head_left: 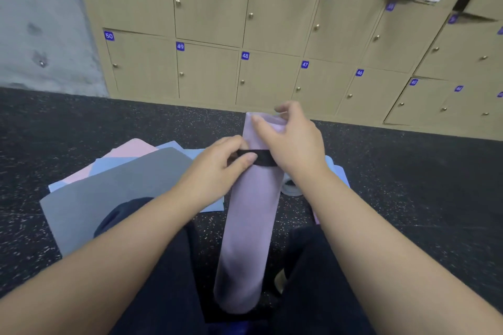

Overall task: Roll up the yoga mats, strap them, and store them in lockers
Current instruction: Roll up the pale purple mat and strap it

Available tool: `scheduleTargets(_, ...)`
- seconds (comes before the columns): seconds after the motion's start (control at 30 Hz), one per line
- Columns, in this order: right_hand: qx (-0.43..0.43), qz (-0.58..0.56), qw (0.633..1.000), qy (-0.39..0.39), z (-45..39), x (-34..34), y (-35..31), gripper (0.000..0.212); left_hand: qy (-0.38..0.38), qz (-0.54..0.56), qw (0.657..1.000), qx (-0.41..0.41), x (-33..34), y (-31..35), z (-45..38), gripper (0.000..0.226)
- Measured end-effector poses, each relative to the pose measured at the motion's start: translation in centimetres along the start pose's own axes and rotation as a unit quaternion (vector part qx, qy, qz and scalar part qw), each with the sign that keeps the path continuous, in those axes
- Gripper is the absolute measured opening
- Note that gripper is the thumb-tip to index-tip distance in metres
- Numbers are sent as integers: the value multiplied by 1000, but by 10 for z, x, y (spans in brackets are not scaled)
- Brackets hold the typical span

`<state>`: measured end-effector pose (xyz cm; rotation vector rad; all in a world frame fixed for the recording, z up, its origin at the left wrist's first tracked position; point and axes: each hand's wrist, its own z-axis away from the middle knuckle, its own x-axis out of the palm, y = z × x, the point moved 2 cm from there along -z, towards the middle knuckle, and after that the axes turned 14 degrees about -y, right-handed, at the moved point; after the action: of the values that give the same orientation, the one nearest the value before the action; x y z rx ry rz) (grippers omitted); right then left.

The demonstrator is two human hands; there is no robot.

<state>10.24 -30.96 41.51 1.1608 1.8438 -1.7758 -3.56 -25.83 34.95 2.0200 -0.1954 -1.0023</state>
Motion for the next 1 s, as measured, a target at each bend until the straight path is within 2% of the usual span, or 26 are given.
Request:
scheduleTargets(0.23,15,-7,1000,-12,9,-13,-15,56,9,19,999,-24,-14,20,7,32)
scheduleTargets(0.47,45,-7,998,-38,14,0,-5,57,-31,0,996,-81,-8,13,13,29)
scheduleTargets(0.53,46,-2,998,-42,15,3,-2,58,-20,-31,997,-64,-4,11,16,27)
scheduleTargets(0.63,46,-1,998,-36,16,6,2,58,54,-164,985,-6,-1,15,21,19)
scheduleTargets(0.7,41,-4,999,-35,16,8,5,59,60,-217,973,47,2,18,22,31)
scheduleTargets(0.77,23,5,999,-25,17,12,9,62,38,-217,972,81,6,17,22,37)
scheduleTargets(0.87,-58,20,998,25,26,25,22,60,19,-197,975,97,12,12,21,40)
scheduleTargets(1.0,-157,37,985,52,41,40,35,32,29,-145,986,78,9,3,21,36)
